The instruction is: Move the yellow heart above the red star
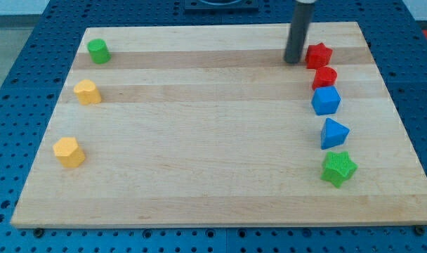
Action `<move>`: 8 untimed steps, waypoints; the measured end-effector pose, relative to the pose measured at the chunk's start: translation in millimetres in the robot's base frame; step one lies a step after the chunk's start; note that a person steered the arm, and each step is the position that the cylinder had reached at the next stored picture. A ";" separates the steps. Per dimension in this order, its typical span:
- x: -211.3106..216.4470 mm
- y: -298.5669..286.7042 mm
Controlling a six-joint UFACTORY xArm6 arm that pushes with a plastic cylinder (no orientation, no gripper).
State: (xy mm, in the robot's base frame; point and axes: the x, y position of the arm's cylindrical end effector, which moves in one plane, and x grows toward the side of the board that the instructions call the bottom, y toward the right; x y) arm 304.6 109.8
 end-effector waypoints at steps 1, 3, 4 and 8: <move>53.9 -99.1; 119.7 -250.5; 115.8 -272.7; 102.1 -369.9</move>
State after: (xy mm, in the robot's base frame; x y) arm 406.7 -260.1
